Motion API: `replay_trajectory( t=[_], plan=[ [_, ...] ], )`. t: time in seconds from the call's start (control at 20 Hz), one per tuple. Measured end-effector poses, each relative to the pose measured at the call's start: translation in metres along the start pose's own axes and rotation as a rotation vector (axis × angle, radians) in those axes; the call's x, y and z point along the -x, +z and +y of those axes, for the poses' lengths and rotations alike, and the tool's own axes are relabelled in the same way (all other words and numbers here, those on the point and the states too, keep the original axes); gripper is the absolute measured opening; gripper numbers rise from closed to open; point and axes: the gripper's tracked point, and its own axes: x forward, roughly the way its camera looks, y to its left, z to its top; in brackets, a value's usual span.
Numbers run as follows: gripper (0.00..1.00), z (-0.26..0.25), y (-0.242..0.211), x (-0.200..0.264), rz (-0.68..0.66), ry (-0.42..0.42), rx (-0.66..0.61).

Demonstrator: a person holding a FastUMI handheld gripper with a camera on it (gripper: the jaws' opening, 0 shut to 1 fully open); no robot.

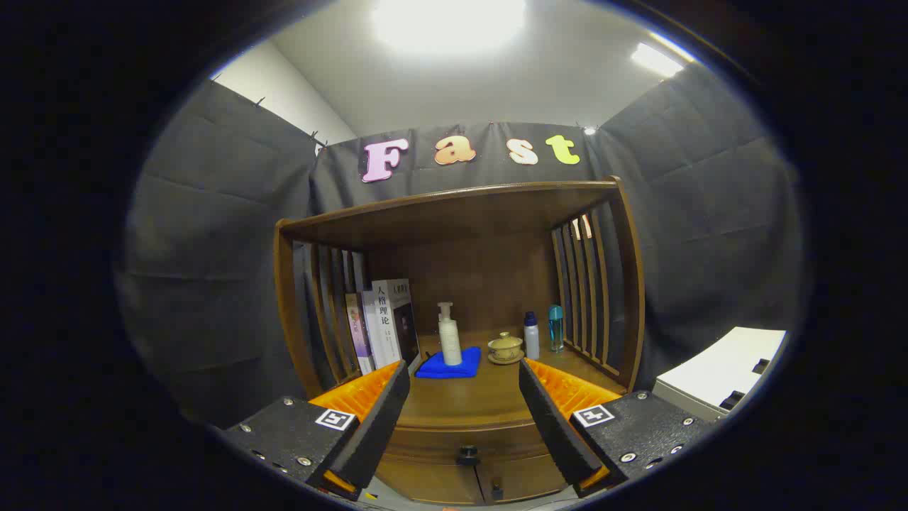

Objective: Pull open the drawer, take out the items inside it, and place them on the countertop above the cabinet.

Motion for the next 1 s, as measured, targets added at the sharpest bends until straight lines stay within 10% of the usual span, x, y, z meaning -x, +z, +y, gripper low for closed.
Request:
replay_trajectory(
  t=[1.0],
  plan=[
    [0.96, 0.011, -0.013, -0.002, 0.031, 0.031, -0.002]
  ],
)
